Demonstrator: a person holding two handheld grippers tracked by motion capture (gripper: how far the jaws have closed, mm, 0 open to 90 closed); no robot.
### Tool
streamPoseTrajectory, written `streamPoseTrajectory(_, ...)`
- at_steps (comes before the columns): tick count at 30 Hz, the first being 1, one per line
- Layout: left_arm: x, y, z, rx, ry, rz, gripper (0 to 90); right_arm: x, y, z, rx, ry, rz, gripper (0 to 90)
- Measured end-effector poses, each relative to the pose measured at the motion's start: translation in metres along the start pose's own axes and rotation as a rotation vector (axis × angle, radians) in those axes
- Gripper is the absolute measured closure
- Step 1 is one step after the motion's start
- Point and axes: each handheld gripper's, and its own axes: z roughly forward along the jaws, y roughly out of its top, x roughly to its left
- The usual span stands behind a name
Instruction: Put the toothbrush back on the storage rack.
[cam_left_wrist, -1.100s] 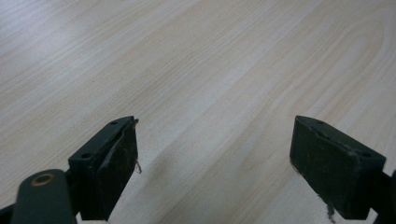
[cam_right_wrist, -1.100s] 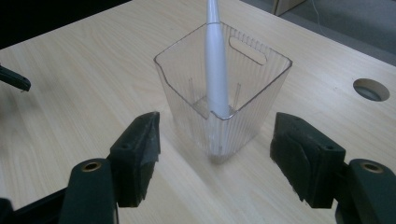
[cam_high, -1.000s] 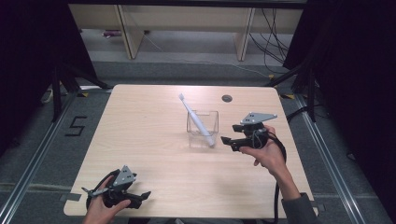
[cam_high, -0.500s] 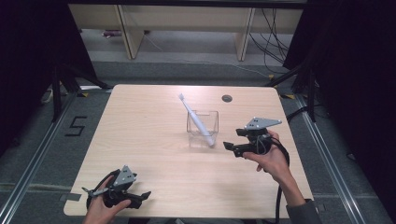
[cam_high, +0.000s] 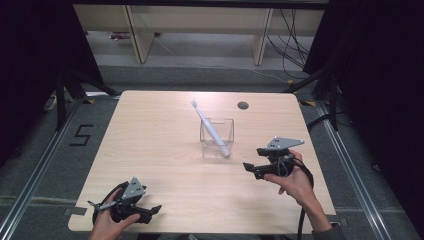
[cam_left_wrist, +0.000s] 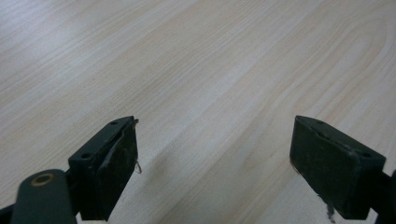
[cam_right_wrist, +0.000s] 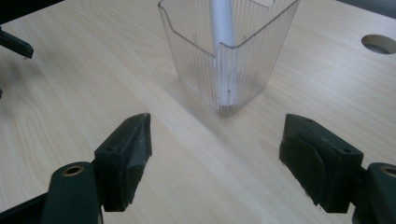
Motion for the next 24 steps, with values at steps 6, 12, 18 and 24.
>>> streamPoseTrajectory(6, 0.001, 0.000, 0.000, 0.008, 0.001, 0.007, 14.9, 0.001, -0.009, 0.000, 0.019, 0.008, -0.002, 25.6)
streamPoseTrajectory(12, 0.000, 0.000, 0.000, 0.009, 0.000, 0.007, 14.9, 0.003, -0.019, -0.005, 0.017, -0.001, 0.023, 25.6)
streamPoseTrajectory(18, 0.000, 0.000, 0.000, 0.003, 0.005, 0.001, 14.9, -0.001, -0.036, -0.009, 0.013, -0.003, 0.026, 25.5)
streamPoseTrajectory(24, 0.001, 0.000, 0.001, 0.007, 0.007, 0.004, 14.9, -0.005, -0.049, -0.010, 0.024, 0.003, 0.034, 25.5)
